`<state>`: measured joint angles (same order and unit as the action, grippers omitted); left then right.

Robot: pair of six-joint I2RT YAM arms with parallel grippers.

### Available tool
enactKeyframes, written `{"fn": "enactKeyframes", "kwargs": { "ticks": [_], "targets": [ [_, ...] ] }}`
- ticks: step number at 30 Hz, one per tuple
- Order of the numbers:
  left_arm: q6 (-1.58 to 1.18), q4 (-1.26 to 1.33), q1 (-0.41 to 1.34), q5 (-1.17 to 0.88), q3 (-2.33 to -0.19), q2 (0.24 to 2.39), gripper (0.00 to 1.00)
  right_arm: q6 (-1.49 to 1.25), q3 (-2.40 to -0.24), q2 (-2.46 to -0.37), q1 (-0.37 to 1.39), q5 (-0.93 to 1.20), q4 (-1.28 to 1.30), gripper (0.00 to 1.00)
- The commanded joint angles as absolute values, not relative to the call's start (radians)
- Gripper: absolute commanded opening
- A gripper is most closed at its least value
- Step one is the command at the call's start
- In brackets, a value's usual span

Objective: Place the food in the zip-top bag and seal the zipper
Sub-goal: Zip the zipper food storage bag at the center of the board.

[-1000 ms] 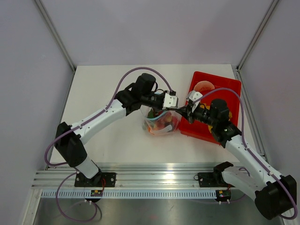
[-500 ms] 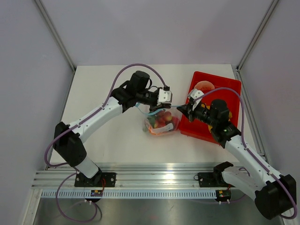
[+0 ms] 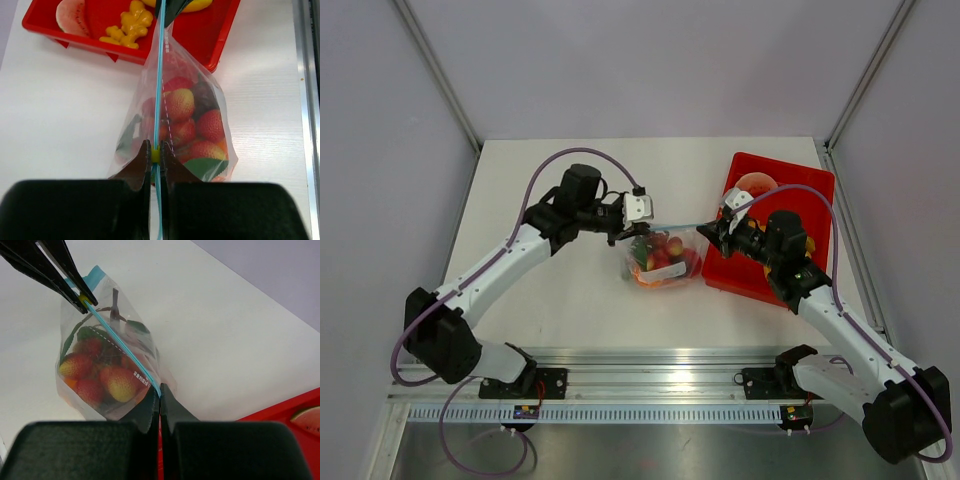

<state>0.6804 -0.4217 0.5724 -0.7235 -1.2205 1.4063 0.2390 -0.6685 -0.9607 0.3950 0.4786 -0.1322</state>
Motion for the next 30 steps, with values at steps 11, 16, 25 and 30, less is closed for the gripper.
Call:
{"fn": "enactKeyframes", "kwargs": {
  "ticks": [11,16,25,30],
  "targets": [
    [0.676,-0.430,0.413,-0.565,-1.189,1.243,0.00,0.245,-0.680,-0.946,0.376,0.344,-0.204,0.00],
    [0.683,-0.433,0.351,-0.566,-1.184,1.221,0.00,0.244,-0.678,-0.942,0.370,0.331,-0.212,0.00],
    [0.670,-0.429,0.266,-0.560,-1.155,1.207,0.00,0.236,-0.683,-0.963,0.359,0.293,-0.216,0.00],
    [0.654,-0.411,0.232,-0.537,-1.131,1.187,0.00,0.226,-0.689,-0.992,0.354,0.296,-0.232,0.00]
  ]
}}
